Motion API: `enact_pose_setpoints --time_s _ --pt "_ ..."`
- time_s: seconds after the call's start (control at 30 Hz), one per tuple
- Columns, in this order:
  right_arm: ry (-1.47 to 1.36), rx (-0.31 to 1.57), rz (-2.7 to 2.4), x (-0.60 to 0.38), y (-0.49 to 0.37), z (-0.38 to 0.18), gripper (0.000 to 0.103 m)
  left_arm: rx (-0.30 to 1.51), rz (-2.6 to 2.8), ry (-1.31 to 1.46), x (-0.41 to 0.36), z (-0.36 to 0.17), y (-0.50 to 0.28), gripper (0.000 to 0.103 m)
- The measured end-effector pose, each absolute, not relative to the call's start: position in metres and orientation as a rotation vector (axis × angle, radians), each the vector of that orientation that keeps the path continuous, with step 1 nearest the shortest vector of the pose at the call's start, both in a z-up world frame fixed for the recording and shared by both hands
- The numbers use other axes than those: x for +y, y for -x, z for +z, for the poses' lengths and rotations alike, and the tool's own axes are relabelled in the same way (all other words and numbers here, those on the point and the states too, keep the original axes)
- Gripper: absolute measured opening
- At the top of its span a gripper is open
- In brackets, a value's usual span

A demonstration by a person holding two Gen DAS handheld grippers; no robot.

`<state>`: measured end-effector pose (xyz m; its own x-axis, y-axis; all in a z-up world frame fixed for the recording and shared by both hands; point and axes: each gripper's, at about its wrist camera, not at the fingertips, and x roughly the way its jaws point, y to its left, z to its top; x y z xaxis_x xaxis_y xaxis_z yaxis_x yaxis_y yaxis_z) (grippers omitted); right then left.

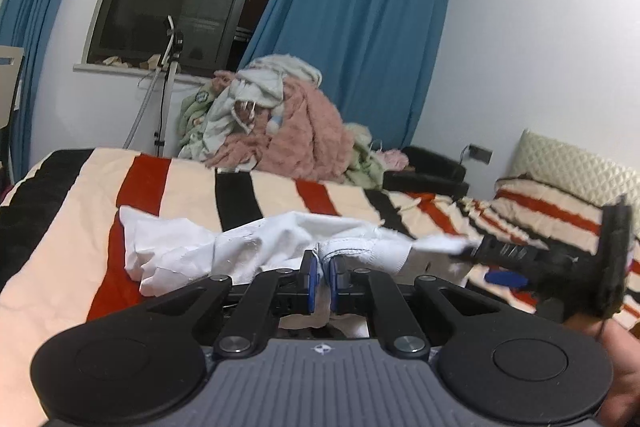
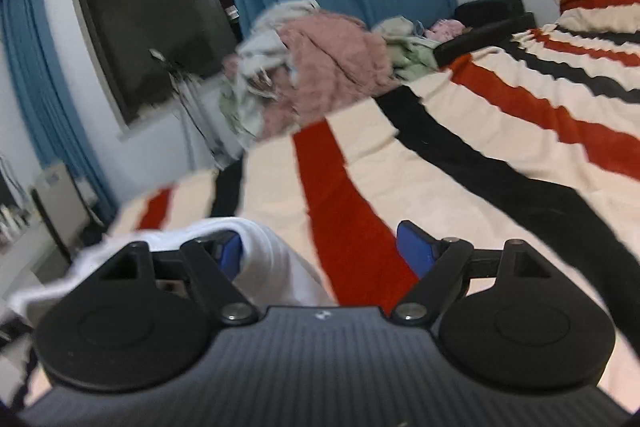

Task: Fold clothes

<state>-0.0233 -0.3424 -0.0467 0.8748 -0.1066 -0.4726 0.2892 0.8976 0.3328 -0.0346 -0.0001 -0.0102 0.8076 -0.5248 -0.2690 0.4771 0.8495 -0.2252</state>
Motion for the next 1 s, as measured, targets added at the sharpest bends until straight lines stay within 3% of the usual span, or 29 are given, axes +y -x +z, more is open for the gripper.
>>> enact_pose_setpoints --time_s 0.13,0.47,0.87,0.97,1.0 --pt "-0.444 0.564 -0.252 -0.355 0.016 -0.059 0.080 0.323 -0.532 0.220 0.012 -0.008 0.037 0.006" --pt "-0.200 0.005 -0.271 -0.326 0.080 0.003 0.086 0.398 -0.508 0.440 0.047 -0.014 0.023 0.007" --pt "-0.258 0.152 -0.188 -0.324 0.065 -0.007 0.086 0.585 -0.502 0.362 0.033 -0.040 0.009 0.014" --pt "-0.257 0.164 -0.176 -0.320 0.065 -0.007 0.086 0.604 -0.481 0.350 0.030 -0.042 0.015 0.036" --pt "-0.248 0.163 -0.171 -0.318 0.066 -0.006 0.086 0.609 -0.469 0.343 0.028 -0.042 0.017 0.049"
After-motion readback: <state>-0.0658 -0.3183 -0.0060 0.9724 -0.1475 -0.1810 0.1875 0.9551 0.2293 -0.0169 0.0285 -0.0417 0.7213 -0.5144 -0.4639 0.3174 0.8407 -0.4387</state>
